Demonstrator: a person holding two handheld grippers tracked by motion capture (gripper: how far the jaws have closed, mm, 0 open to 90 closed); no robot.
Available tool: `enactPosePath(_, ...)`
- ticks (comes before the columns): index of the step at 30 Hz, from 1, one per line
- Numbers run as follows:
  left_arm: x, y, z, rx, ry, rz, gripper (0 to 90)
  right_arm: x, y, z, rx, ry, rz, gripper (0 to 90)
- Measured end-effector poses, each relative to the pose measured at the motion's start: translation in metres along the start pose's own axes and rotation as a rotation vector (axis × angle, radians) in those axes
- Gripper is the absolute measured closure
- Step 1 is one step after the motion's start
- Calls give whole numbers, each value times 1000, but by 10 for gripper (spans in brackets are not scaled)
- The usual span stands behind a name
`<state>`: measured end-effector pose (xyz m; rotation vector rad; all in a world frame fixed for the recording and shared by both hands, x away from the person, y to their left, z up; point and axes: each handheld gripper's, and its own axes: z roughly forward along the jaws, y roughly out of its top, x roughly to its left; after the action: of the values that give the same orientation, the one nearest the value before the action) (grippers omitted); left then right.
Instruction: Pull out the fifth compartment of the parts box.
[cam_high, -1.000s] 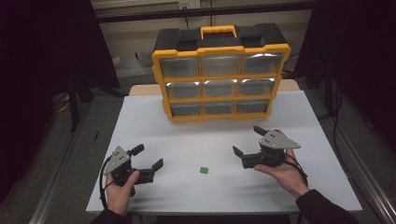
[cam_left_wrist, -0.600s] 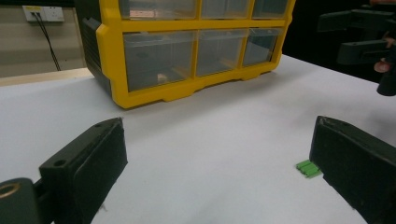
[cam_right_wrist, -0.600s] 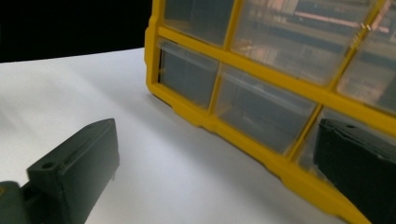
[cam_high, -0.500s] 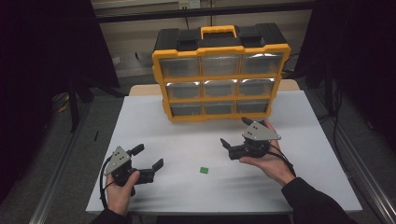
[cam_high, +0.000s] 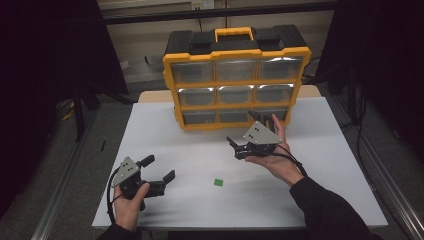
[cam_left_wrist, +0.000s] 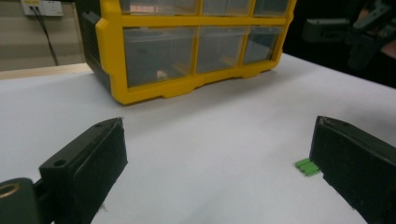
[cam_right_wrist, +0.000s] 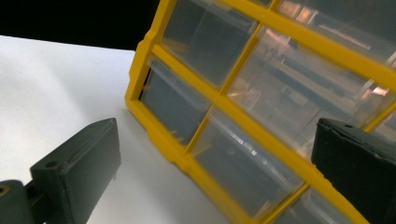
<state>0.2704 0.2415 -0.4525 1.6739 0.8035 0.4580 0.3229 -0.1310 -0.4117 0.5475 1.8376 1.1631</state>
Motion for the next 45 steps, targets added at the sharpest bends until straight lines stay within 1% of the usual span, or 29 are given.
enactPosePath(1,0,0,0,5,3,4,38,0,0,0,0,0,0,9)
enactPosePath(4,0,0,0,4,5,14,37,-1,1,7,8,-28,-40,19)
enactPosePath(5,-1,1,0,-8,0,16,37,-1,2,8,4,-39,-56,24)
enactPosePath(6,-1,1,0,-8,0,16,37,-1,2,8,4,-39,-56,24)
enactPosePath(7,-1,1,0,-7,0,12,37,-2,3,11,-7,-58,-89,25)
enactPosePath(8,-1,1,0,-7,-1,11,37,-2,4,12,-10,-64,-108,25)
enactPosePath(9,-1,1,-1,-11,-5,8,37,-2,4,12,-10,-64,-108,25)
enactPosePath(11,-1,1,-2,-22,15,9,37,-4,7,17,-28,-88,-157,34)
enactPosePath(12,1,2,-2,-17,16,18,37,-4,7,17,-28,-88,-157,34)
enactPosePath(13,1,2,-2,-14,18,20,37,-6,9,19,-33,-104,-177,40)
enactPosePath(14,1,1,-2,-14,14,12,37,-8,10,20,-33,-109,-191,45)
enactPosePath(15,1,1,-2,-11,18,17,37,-9,11,22,-33,-117,-214,48)
enactPosePath(16,1,1,-1,-12,10,14,37,-9,11,22,-33,-117,-214,48)
enactPosePath(18,1,1,-1,-6,6,21,37,-11,13,26,-37,-130,-243,51)
enactPosePath(20,0,1,-1,-3,13,22,37,-13,14,28,-35,-142,-264,57)
enactPosePath(21,0,1,-1,-2,15,15,37,-14,14,29,-35,-152,-283,58)
enactPosePath(22,0,1,-1,3,15,24,37,-15,15,31,-39,-160,-304,63)
enactPosePath(24,0,1,-1,2,15,24,37,-16,14,32,-51,-195,-336,72)
enactPosePath(27,0,1,-1,2,13,25,37,-19,13,36,-48,-202,-341,75)
enactPosePath(28,1,1,-1,4,18,35,37,-19,13,37,-50,-212,-353,77)
enactPosePath(31,1,2,-2,-7,21,25,37,-20,14,39,-52,-233,-396,90)
enactPosePath(34,0,1,-2,-7,23,26,37,-20,16,40,-65,-240,-419,110)
enactPosePath(36,1,1,-1,-6,12,32,37,-20,18,40,-79,-256,-442,127)
enactPosePath(37,0,1,-1,-5,18,32,37,-19,18,41,-79,-262,-455,127)
enactPosePath(39,1,1,-1,-5,12,35,37,-19,19,43,-72,-268,-485,136)
enactPosePath(42,1,1,-1,-5,19,32,37,-19,20,47,-57,-284,-546,130)
enactPosePath(43,1,1,-1,-5,18,33,37,-19,20,47,-57,-284,-546,130)
enactPosePath(44,1,1,-1,-3,20,35,37,-18,19,50,-58,-295,-576,137)
enactPosePath(45,1,1,-1,-2,15,37,37,-17,19,51,-56,-295,-588,150)
